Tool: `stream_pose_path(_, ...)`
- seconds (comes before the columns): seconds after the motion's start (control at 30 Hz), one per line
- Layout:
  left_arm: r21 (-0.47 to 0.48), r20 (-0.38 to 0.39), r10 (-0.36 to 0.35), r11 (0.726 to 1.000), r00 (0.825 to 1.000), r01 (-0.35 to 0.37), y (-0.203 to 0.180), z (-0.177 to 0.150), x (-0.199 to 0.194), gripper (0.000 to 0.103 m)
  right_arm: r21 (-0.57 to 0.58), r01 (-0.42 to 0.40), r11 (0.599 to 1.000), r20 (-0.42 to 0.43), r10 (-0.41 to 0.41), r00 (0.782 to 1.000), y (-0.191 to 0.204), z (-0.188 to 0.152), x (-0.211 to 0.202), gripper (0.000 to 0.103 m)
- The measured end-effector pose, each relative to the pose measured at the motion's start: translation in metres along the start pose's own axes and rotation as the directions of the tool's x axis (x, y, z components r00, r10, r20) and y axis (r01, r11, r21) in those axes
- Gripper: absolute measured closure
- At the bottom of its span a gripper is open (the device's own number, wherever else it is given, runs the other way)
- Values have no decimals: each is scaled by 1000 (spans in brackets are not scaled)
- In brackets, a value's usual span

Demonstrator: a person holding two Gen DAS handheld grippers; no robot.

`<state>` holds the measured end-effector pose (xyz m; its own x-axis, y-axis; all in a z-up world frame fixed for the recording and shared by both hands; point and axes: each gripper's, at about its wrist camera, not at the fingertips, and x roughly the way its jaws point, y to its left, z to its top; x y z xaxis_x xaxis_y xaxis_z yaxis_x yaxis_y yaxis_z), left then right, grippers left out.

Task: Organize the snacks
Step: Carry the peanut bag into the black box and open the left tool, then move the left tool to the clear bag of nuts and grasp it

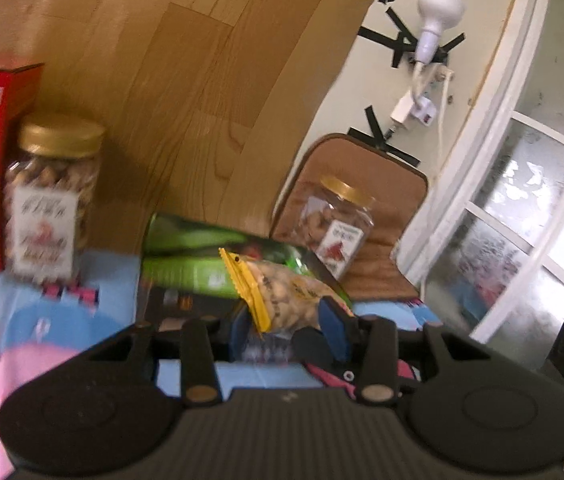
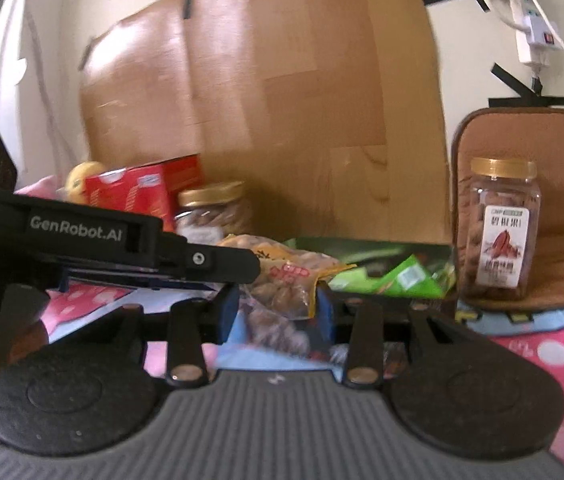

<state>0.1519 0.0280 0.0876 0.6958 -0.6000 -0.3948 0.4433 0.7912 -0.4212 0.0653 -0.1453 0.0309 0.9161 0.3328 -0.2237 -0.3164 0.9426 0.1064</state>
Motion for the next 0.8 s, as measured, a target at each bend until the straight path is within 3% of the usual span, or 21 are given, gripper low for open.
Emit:
stream_pose_path(0.07, -6, 4, 14, 1000, 1000, -14, 0, 12, 21, 64, 17, 13, 1000, -4, -13, 1000, -15, 8, 20, 58)
stream_pose_path(0.17, -9, -1, 81, 997, 997, -81, 7, 23, 54, 53, 3, 59, 998, -13, -59, 998, -29, 12, 48, 53)
stream_pose_path(0.23, -28, -8, 120, 992, 993, -120, 14, 26, 62, 53, 10, 103, 995, -31, -102, 994, -36, 10, 58, 50)
stream_pose_path(0.43, -63, 22, 111, 992, 994, -110, 32, 13, 25, 53, 106, 82, 991, 39, -87, 995, -47, -5, 31, 51)
stream_pose_path(0.5, -83, 30, 117, 990, 993, -114, 39, 3, 0, 53, 127, 23, 992, 47, -29, 998, -45, -4, 21, 51)
stream_pose_path(0.57, -106, 36, 169, 981, 985, -165, 49, -11, -27, 53, 131, -65, 989, 29, 62, 998, -35, -8, 12, 51)
stream_pose_path(0.67, -179, 12, 226, 959, 974, -220, 68, -34, -57, 54, 147, -202, 968, -84, 216, 973, -17, -20, 17, 51)
stream_pose_path(0.8, -267, -37, 242, 933, 970, -243, 87, -59, -74, 55, 162, -219, 962, -227, 252, 941, 2, -34, 43, 51)
